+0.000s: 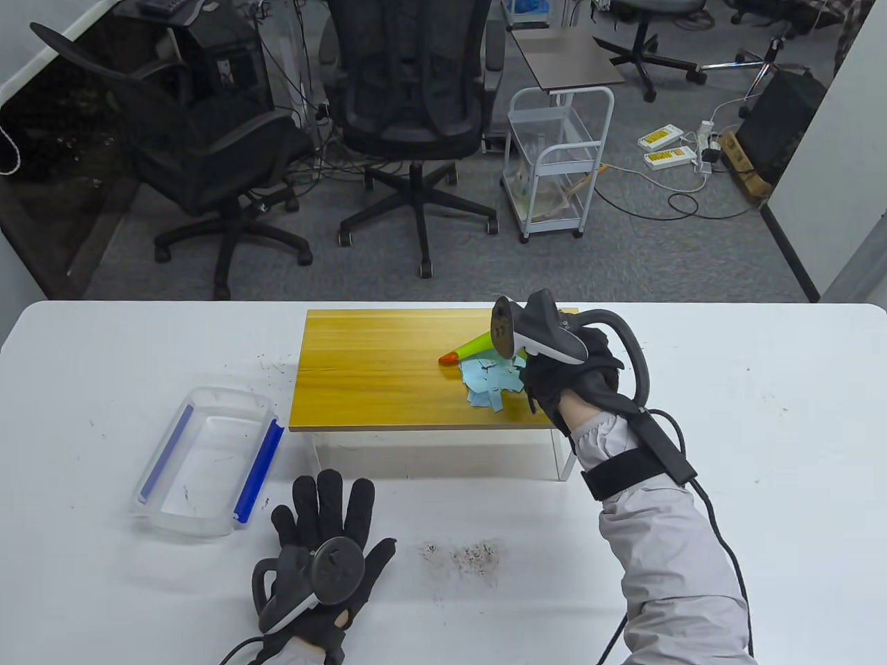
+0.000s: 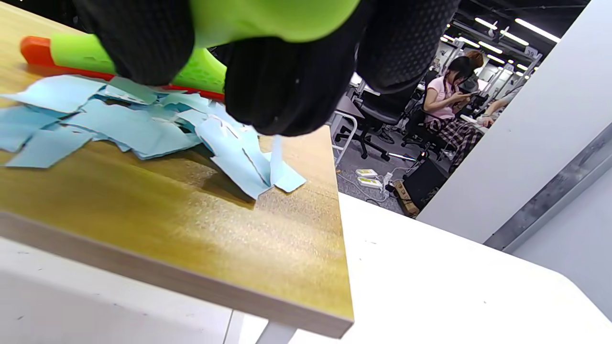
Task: Scrape paper scraps from tabletop organizer into plastic storage box
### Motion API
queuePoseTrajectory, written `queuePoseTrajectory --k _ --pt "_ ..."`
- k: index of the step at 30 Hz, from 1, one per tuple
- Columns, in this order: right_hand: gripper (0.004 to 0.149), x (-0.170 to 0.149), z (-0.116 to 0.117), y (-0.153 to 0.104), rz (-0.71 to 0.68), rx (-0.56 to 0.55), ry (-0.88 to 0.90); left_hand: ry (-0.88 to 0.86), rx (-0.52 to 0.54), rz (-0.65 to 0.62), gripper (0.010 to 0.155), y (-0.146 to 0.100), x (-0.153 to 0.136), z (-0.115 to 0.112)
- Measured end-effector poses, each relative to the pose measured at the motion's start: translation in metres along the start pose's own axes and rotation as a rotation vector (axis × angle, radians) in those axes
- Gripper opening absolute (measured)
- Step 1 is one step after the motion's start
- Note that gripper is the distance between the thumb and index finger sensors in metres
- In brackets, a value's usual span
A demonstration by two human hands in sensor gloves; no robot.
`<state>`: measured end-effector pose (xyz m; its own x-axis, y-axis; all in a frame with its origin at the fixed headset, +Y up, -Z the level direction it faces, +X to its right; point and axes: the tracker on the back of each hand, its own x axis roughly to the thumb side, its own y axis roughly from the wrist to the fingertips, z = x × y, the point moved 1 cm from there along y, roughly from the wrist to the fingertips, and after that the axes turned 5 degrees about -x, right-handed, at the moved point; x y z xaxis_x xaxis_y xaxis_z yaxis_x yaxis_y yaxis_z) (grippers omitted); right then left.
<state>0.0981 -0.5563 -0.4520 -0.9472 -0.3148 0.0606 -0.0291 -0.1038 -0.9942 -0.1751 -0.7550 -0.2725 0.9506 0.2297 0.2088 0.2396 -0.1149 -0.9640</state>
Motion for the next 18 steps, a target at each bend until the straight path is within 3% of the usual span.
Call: queuePoseTrajectory --k 6,11,18 --pt "0.069 -0.006 0.002 -0.004 -0.002 0.025 0.078 0.001 -0.001 0.002 0.083 0.000 0.000 0.000" --pt "0.069 -0.013 0.008 -0.010 0.034 -0.092 0.113 0.003 -0.013 0.009 0.083 0.001 0.000 -0.001" --pt "0.069 -0.057 0.020 -0.018 0.243 -0.177 0.212 -0.005 0.011 0.013 0.083 -0.001 -0.002 0.003"
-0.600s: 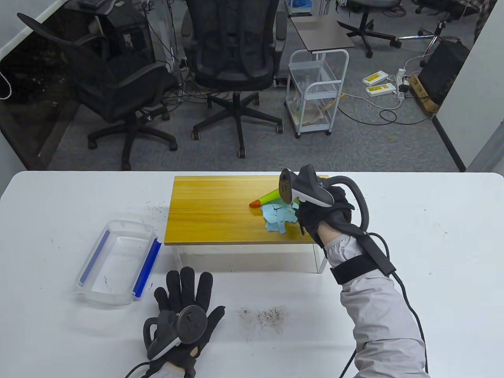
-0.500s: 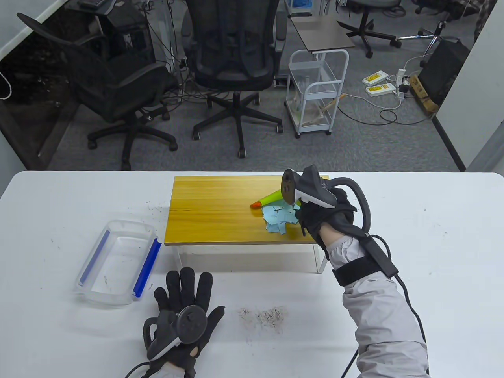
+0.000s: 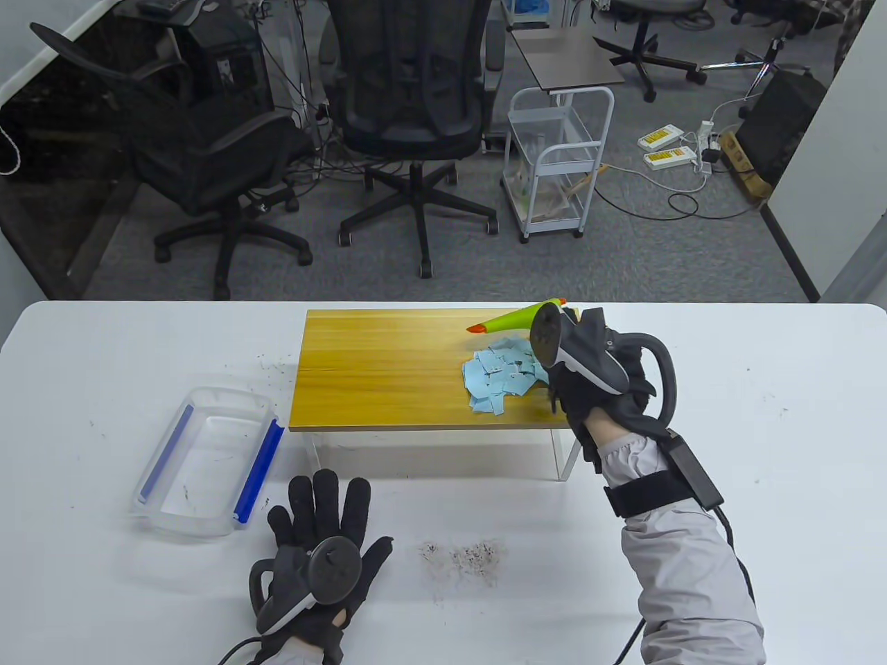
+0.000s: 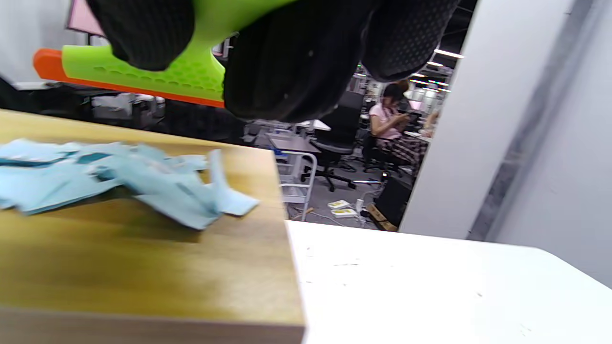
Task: Scrape paper scraps from tabletop organizer into plastic storage box
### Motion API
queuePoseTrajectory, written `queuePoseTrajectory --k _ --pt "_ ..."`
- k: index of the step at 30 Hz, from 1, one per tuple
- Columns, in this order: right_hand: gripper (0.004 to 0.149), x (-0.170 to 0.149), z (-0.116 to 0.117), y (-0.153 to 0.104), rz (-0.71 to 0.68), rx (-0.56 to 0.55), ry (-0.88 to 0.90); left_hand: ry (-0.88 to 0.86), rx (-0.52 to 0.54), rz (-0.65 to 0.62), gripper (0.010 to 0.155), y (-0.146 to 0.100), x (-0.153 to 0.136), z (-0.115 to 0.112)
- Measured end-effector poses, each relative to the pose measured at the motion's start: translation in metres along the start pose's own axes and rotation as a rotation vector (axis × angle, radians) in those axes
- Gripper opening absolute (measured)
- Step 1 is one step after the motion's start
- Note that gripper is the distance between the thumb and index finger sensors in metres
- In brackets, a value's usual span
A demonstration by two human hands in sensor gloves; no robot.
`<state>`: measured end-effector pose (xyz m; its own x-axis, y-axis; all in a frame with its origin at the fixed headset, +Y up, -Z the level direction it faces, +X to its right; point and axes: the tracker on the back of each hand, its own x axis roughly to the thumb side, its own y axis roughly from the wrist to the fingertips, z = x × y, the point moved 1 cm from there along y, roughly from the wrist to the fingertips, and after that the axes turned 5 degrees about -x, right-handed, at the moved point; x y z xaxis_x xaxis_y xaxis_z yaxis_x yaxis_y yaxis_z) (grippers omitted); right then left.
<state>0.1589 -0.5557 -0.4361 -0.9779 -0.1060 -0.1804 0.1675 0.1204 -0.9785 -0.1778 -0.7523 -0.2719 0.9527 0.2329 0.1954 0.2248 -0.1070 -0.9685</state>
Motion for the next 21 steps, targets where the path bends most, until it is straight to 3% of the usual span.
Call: queuePoseTrajectory --k 7,12,21 --pt "0.069 -0.075 0.026 -0.009 0.224 -0.024 0.079 0.004 -0.004 -0.005 0.083 0.001 0.001 -0.001" --pt "0.069 -0.123 0.065 -0.026 0.354 0.009 0.080 0.001 -0.011 -0.010 0.083 0.001 0.002 -0.001" --pt "0.070 -0.146 0.133 -0.068 0.423 0.041 0.150 0.001 -0.010 -0.017 0.083 0.000 0.004 -0.002"
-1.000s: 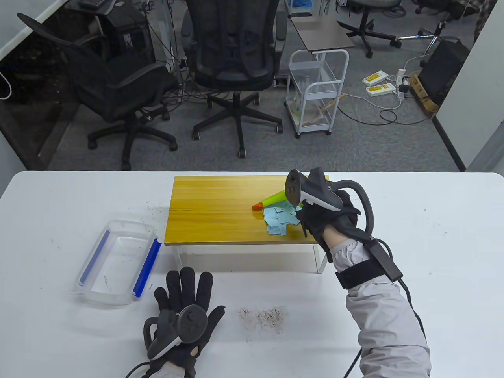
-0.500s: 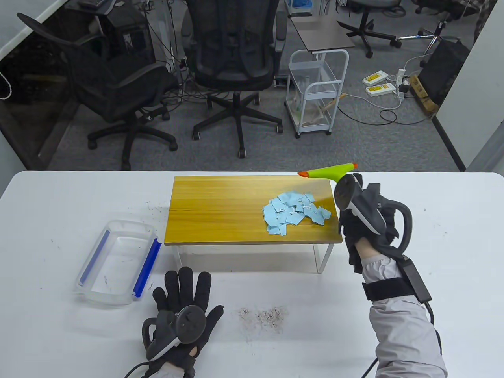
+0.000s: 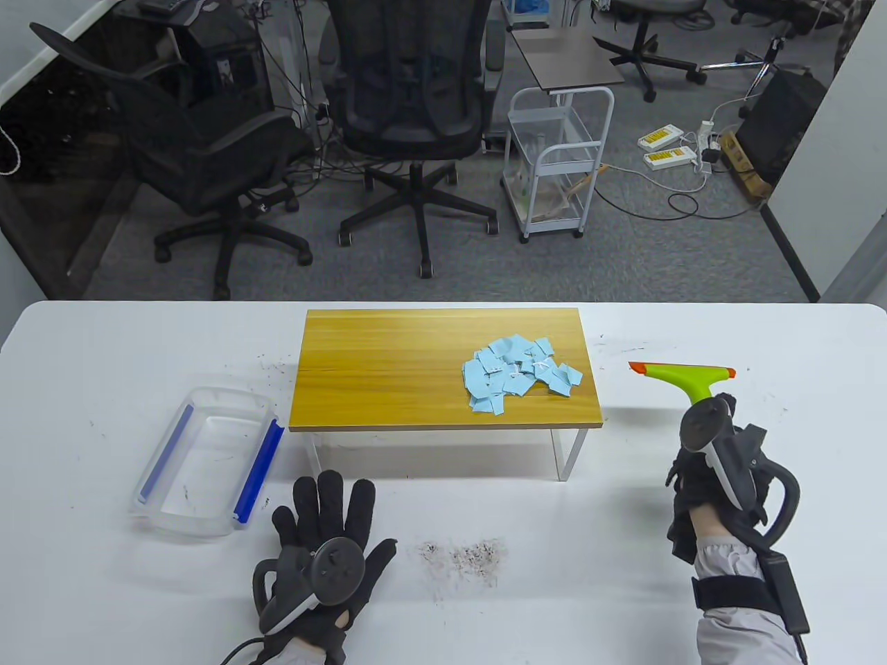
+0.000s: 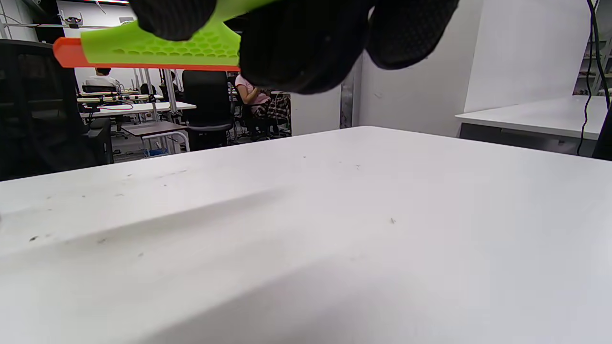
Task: Scrape paper scraps from tabletop organizer into plastic storage box
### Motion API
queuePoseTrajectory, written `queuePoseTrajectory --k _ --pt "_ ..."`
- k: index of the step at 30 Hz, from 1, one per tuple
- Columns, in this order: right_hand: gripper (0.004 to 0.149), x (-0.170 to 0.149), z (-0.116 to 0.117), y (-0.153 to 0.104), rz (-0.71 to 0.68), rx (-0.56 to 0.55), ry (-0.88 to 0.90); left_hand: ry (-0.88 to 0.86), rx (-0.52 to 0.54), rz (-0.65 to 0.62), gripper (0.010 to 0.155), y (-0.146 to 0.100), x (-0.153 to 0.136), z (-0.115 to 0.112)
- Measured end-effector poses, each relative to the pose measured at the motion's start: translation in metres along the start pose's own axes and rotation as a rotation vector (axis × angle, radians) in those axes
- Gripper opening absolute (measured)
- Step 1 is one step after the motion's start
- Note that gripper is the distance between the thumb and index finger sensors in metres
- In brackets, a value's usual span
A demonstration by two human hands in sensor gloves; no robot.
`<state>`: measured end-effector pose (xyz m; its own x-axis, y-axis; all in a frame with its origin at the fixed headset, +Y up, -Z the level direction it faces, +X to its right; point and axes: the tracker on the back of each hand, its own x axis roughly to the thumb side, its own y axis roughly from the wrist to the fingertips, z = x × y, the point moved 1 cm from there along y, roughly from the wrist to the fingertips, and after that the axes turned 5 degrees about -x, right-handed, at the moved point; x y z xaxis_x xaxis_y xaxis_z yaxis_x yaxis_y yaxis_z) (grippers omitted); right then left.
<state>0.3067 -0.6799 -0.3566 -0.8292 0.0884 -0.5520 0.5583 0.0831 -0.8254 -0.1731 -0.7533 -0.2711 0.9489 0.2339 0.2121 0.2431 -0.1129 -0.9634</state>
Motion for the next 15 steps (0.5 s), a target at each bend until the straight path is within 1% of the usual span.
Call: queuePoseTrajectory --k 9,13,15 --pt "0.069 -0.018 0.044 -0.037 -0.008 -0.046 0.093 -0.002 0.000 0.011 0.083 0.000 -0.001 -0.001" --pt "0.069 -0.022 0.055 -0.051 -0.015 -0.076 0.095 -0.005 0.001 0.013 0.083 -0.001 -0.001 0.000" --pt "0.069 -0.025 0.058 -0.054 -0.009 -0.090 0.105 -0.003 0.008 0.018 0.083 -0.002 -0.002 0.000"
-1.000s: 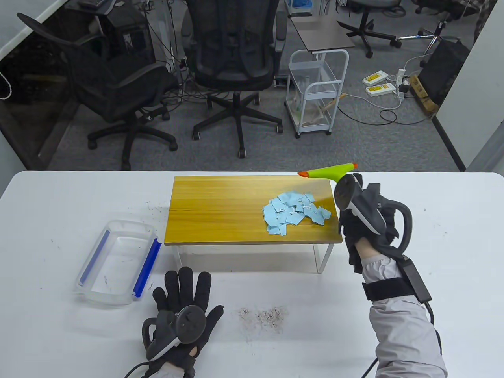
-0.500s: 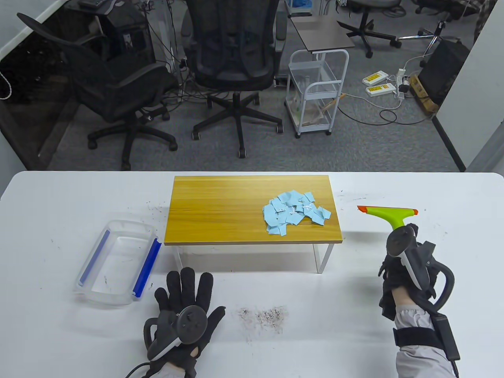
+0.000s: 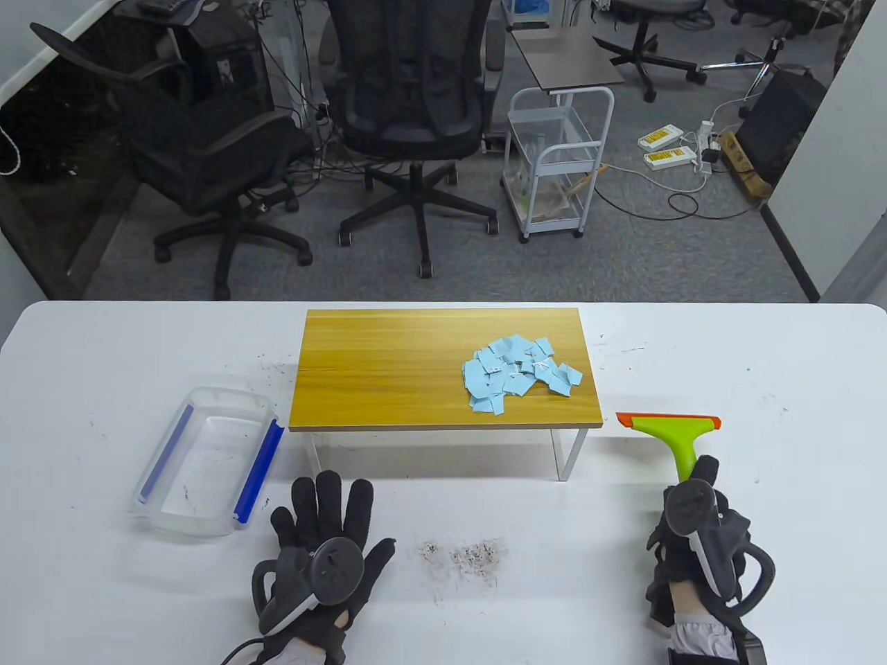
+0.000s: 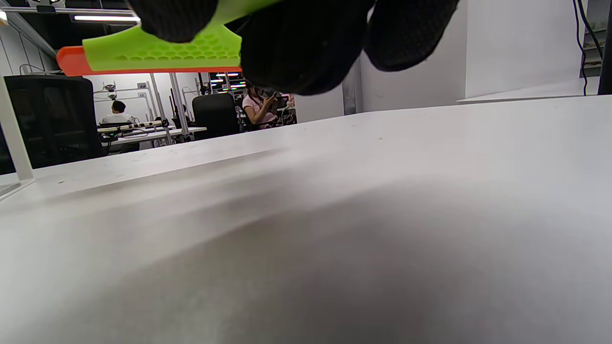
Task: Scrape paper scraps from tabletop organizer into plastic storage box
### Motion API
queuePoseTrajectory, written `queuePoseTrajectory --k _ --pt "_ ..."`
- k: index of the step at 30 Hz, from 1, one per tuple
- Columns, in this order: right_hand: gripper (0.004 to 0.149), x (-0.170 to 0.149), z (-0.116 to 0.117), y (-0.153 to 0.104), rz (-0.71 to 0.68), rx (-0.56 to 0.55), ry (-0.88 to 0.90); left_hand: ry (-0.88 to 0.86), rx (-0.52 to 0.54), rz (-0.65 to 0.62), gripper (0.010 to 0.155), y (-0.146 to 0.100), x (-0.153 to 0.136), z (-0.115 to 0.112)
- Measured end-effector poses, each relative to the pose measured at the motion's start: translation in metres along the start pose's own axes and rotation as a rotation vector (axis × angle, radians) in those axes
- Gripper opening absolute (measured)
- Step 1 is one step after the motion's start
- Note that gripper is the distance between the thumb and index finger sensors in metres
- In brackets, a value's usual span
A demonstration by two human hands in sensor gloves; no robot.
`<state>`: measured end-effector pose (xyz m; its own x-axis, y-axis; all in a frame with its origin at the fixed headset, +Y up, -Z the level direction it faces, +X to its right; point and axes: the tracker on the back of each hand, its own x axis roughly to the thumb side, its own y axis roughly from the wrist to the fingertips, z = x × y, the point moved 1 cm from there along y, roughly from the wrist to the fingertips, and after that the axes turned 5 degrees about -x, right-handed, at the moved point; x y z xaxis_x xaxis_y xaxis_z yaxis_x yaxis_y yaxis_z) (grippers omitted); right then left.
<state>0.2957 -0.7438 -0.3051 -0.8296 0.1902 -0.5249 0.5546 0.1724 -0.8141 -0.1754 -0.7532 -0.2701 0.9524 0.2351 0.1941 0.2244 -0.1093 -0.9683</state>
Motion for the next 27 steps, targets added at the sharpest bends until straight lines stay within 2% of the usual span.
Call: queuePoseTrajectory --k 5,12,16,21,27 --pt "0.069 -0.009 -0.001 -0.001 -0.005 0.023 0.039 -0.003 0.030 0.027 0.083 -0.003 -0.004 0.003" --pt "0.069 -0.028 0.002 0.002 0.032 0.066 0.084 -0.004 0.068 0.131 0.082 -0.003 -0.023 0.007" --pt "0.069 -0.030 0.004 0.002 0.036 0.079 0.101 -0.054 0.101 0.222 0.083 -0.006 -0.037 0.010" --pt "0.068 -0.029 0.005 0.002 0.017 0.098 0.115 -0.076 0.206 0.342 0.083 -0.012 -0.051 0.023" --pt "0.068 -0.032 0.006 0.003 0.013 0.114 0.144 -0.124 0.240 0.533 0.082 -0.013 -0.093 0.048"
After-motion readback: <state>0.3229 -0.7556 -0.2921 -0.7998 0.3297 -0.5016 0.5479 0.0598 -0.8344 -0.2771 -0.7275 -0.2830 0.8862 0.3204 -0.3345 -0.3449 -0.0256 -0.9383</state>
